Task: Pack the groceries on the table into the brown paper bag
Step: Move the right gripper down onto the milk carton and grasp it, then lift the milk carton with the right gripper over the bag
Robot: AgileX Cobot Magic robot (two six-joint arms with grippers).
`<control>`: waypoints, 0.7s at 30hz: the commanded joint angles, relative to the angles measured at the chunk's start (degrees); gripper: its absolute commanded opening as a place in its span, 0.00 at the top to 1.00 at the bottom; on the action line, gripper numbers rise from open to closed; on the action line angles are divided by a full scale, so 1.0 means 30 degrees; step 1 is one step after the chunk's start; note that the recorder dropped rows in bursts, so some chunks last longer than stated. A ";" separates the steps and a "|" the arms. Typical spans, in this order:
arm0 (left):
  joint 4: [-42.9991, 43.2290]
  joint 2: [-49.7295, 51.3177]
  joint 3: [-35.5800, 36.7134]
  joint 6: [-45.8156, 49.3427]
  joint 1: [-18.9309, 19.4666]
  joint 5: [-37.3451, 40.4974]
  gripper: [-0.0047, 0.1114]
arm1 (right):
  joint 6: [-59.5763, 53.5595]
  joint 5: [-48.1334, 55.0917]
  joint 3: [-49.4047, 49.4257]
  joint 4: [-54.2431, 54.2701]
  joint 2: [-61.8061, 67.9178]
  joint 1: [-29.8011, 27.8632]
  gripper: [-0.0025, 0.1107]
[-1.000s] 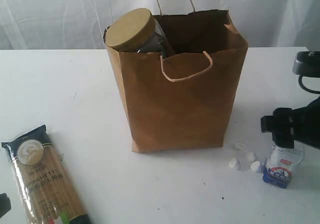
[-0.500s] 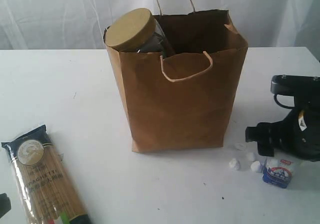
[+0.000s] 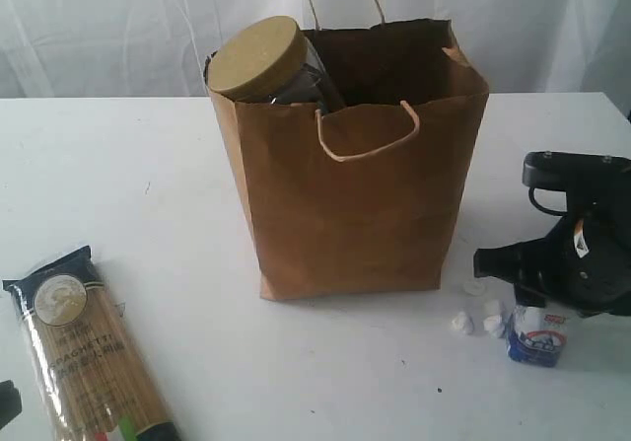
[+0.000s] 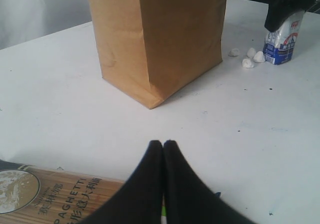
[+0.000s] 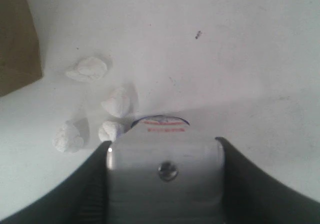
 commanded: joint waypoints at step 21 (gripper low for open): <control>-0.0020 -0.0087 0.0052 0.0015 0.0016 0.0104 0.96 | -0.2652 0.2555 -0.1430 -0.2153 -0.9505 -0.0464 0.98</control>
